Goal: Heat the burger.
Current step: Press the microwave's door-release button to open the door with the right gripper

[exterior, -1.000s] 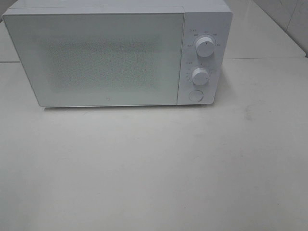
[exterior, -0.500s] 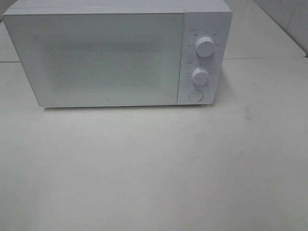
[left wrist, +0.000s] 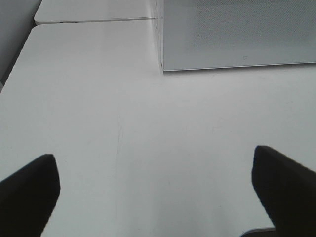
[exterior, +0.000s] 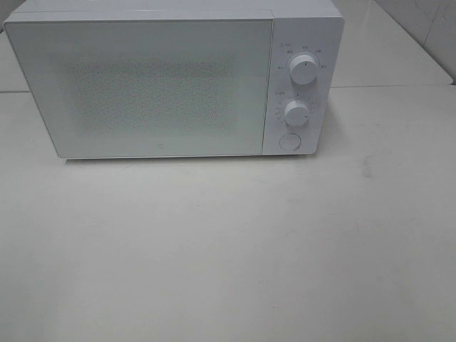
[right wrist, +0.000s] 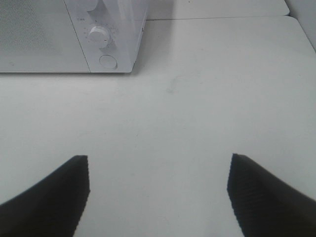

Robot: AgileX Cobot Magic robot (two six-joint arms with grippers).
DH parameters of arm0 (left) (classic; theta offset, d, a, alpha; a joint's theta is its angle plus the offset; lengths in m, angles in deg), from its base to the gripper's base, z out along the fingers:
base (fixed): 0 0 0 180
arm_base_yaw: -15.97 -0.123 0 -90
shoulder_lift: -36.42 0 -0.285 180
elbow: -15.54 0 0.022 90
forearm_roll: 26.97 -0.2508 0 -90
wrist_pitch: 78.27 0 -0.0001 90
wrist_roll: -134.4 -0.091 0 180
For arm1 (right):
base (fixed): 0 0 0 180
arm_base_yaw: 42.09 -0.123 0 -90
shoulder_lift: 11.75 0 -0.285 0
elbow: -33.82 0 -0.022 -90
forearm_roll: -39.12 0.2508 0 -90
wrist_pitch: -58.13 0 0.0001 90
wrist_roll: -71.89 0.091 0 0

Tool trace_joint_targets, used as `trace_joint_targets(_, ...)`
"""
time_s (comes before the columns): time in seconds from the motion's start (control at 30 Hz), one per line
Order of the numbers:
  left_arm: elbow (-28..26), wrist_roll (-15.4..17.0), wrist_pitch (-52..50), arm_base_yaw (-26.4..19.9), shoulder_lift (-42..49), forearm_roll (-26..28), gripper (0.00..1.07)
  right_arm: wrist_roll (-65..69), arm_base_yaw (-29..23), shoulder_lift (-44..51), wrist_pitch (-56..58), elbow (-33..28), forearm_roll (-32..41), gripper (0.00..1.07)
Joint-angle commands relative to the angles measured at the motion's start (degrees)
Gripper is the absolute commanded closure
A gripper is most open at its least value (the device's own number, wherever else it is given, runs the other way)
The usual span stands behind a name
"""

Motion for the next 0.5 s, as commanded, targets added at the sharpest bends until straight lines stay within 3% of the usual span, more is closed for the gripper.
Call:
trace_joint_targets(0.03, 0.2, 0.0, -0.5, 0.1, 1.0, 0.1, 0.09, -0.6, 0.3, 1.5, -0.4, -0.2, 0.1, 0.32)
trace_joint_targets(0.5, 0.2, 0.0, -0.5, 0.1, 1.0, 0.1, 0.09, 0.9, 0.2, -1.1, -4.1, 2.3, -0.2, 0.32)
